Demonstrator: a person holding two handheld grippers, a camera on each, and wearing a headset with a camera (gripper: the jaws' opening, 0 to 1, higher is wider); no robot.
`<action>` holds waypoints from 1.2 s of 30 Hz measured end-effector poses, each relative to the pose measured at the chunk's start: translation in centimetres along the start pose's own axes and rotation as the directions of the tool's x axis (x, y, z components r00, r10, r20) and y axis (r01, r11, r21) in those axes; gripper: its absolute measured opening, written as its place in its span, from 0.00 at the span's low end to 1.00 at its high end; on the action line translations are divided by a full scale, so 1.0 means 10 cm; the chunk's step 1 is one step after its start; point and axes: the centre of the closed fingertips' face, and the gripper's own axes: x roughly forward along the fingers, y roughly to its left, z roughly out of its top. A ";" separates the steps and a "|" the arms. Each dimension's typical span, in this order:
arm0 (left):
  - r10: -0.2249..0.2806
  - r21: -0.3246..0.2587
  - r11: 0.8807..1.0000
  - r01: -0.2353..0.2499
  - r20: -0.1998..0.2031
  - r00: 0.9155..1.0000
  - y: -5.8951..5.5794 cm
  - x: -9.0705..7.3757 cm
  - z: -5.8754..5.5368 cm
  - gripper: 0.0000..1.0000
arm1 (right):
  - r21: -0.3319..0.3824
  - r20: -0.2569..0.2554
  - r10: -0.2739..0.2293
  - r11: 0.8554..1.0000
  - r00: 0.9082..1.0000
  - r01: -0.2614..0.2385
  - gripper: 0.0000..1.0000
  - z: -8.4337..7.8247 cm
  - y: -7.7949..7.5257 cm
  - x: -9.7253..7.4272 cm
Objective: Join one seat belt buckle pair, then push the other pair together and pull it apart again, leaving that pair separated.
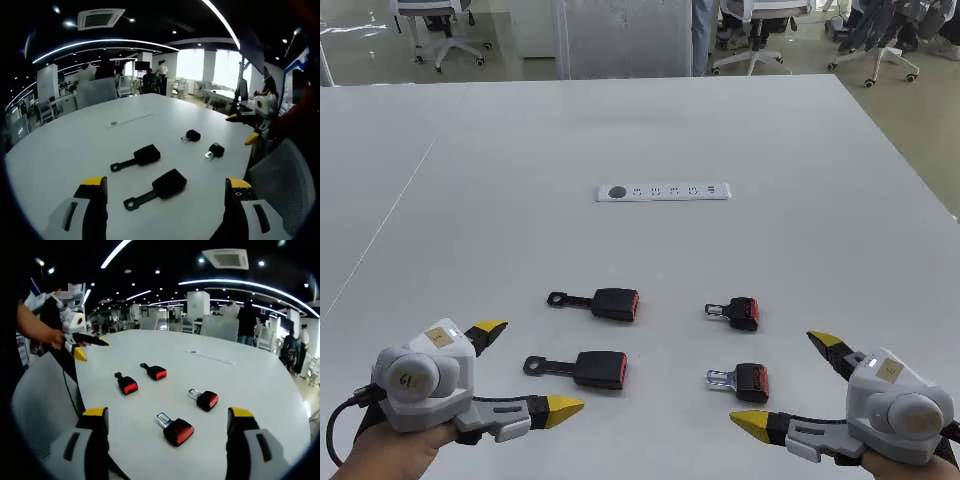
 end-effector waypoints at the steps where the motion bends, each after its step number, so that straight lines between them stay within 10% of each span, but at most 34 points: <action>1: 0.000 0.000 1.000 0.000 -0.001 1.000 0.00 0.00 0.00 1.00 | 0.000 -0.001 0.000 1.000 1.000 0.000 1.00 0.00 0.00 0.00; 36: -0.020 0.000 1.000 0.020 -0.019 1.000 0.00 0.12 -0.03 1.00 | 0.006 0.000 -0.001 1.000 1.000 0.001 0.99 0.02 -0.08 0.10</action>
